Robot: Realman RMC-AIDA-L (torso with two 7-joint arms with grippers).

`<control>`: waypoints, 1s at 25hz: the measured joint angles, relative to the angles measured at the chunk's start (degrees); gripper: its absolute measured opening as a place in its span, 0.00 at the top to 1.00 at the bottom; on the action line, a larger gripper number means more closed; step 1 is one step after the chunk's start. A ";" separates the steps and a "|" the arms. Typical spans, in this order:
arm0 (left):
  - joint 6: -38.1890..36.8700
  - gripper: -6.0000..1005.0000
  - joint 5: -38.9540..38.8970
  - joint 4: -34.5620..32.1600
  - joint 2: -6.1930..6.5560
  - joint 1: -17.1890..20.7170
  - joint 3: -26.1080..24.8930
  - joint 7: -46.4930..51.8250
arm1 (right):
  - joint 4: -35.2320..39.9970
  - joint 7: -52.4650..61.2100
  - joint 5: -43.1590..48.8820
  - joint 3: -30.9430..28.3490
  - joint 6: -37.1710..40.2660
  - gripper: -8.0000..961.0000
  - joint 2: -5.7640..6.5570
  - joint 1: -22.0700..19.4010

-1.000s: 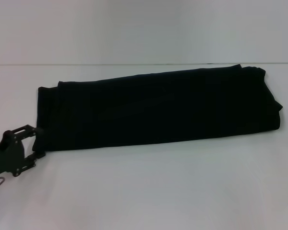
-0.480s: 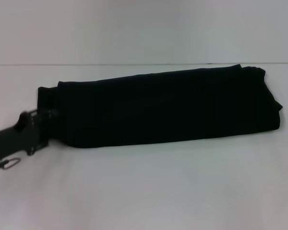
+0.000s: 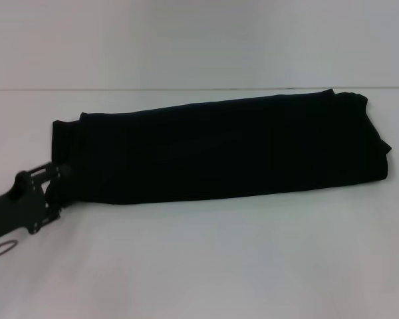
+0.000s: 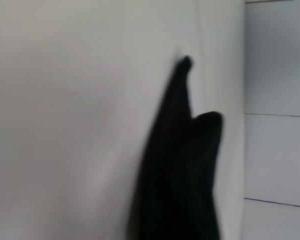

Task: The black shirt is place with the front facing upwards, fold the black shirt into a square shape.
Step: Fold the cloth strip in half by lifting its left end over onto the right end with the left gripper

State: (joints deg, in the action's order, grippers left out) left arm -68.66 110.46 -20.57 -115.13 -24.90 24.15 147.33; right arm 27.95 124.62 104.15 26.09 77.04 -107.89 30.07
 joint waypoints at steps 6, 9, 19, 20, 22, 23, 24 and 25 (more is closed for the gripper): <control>1.70 0.43 2.34 0.11 -0.01 -1.07 0.07 1.00 | 0.00 0.00 0.00 0.03 0.22 0.37 -0.20 -0.08; 3.08 0.44 2.59 0.74 0.00 -2.33 0.08 1.34 | 0.00 0.01 0.00 0.02 0.39 0.37 -0.23 -0.34; 7.66 0.46 3.90 2.75 -0.14 -5.55 0.05 1.65 | 0.00 0.01 0.00 0.01 0.77 0.37 -0.30 -0.97; 7.85 0.46 3.86 2.69 -0.26 -5.79 0.05 1.43 | 0.00 0.01 0.00 0.01 0.88 0.37 -0.30 -0.97; 7.95 0.46 3.59 2.46 -0.52 -6.19 -0.14 0.71 | 0.00 0.01 0.00 0.01 1.03 0.37 -0.30 -0.97; 7.99 0.47 3.47 2.38 -0.55 -6.34 -0.24 0.44 | 0.00 0.01 0.00 0.01 1.07 0.37 -0.30 -0.98; 8.11 0.47 3.43 2.37 -0.58 -6.42 -0.29 0.31 | 0.00 0.01 0.00 0.01 1.11 0.37 -0.30 -1.02; 8.24 0.47 3.43 2.37 -0.60 -6.48 -0.30 0.29 | 0.00 0.01 0.00 0.01 1.17 0.37 -0.30 -1.10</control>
State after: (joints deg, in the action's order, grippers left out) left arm -60.42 113.89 -18.19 -115.73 -31.38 23.85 147.62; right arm 27.95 124.63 104.15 26.10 78.21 -108.19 28.97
